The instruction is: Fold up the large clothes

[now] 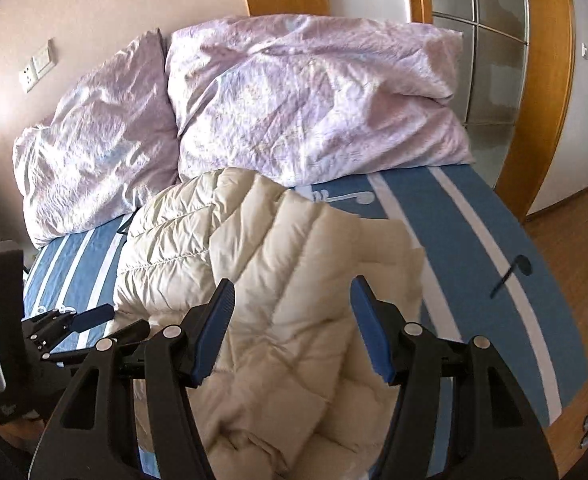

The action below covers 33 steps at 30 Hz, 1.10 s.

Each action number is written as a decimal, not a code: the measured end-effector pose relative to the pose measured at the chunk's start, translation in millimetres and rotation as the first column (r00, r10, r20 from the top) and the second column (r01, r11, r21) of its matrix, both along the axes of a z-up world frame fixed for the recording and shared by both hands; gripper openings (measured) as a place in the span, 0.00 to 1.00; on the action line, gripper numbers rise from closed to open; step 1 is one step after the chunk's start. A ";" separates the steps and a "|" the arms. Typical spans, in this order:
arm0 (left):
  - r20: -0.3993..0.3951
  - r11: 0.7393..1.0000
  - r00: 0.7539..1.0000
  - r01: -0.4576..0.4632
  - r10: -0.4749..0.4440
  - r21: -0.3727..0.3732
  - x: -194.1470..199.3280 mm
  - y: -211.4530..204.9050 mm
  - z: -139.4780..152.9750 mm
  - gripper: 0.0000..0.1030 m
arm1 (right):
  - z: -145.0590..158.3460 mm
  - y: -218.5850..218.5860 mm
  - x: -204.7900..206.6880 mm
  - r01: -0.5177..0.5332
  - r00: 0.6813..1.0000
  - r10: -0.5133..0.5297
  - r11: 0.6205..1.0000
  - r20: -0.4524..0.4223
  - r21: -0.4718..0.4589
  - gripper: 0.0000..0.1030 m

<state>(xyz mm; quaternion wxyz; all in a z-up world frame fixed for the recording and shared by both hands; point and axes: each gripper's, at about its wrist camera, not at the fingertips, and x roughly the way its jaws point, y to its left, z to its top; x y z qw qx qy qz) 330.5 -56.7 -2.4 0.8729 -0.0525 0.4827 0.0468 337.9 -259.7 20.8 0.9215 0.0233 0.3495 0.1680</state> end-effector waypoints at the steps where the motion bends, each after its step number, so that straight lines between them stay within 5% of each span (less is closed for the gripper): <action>1: -0.001 1.000 1.000 -0.002 0.002 0.002 -0.4 0.9 -0.6 0.56 | -1.5 2.3 2.2 -0.002 1.000 0.002 1.000 -0.006 0.001 0.60; 12: -0.017 1.000 1.000 -0.001 0.001 0.015 6.5 2.0 -9.1 0.58 | -40.5 6.4 38.3 0.066 0.990 -0.079 0.992 -0.120 -0.105 0.56; 33: -0.017 0.999 1.000 0.022 -0.021 0.031 32.3 -8.1 -16.5 0.64 | -93.1 -28.1 63.2 0.104 0.963 -0.115 0.993 -0.245 -0.057 0.55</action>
